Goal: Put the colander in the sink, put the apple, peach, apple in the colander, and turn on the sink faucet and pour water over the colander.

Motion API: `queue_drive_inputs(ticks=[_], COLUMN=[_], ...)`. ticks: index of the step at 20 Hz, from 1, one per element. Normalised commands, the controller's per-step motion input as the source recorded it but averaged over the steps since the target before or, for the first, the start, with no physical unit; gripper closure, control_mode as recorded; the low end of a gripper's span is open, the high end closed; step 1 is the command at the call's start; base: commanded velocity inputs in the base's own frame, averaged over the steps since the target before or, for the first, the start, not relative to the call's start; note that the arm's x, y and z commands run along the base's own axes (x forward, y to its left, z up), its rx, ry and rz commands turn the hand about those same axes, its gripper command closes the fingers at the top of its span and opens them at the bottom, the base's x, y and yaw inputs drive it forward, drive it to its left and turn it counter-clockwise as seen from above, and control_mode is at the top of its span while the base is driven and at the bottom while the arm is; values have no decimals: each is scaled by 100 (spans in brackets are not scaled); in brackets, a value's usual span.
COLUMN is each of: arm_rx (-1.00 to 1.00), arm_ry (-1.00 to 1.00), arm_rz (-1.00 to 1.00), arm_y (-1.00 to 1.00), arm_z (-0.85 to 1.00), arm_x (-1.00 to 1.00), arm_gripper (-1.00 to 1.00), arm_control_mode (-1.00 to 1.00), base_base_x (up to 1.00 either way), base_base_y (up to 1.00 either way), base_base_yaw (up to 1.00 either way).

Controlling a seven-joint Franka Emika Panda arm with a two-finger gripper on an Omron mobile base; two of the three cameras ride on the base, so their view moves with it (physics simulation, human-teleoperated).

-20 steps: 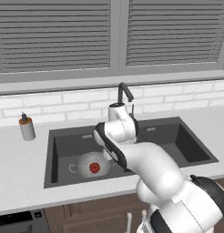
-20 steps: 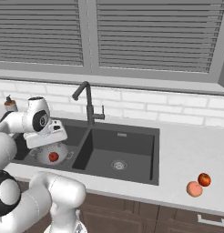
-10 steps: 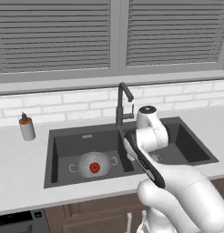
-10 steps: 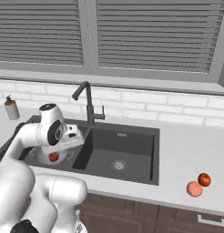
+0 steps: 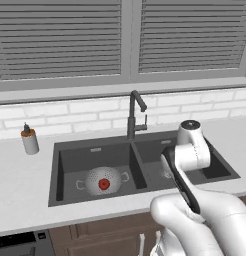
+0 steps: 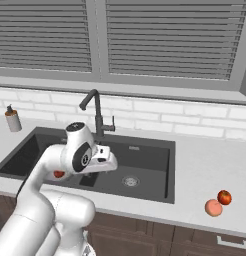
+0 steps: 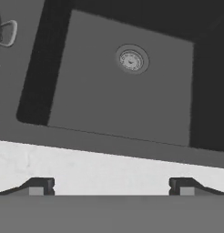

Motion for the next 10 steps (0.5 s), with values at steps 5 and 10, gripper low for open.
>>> queue_drive_inputs(ticks=[5, 10], arm_rx=[0, 0], arm_ry=[2, 7], arm_rz=[-29, -25], arm_y=[-95, -96], arm_z=[8, 10], arm_x=[1, 2], arm_gripper=[-100, -100], arm_control_mode=[-100, -100], base_base_x=[0, 0], base_base_y=[0, 0], base_base_yaw=[0, 0])
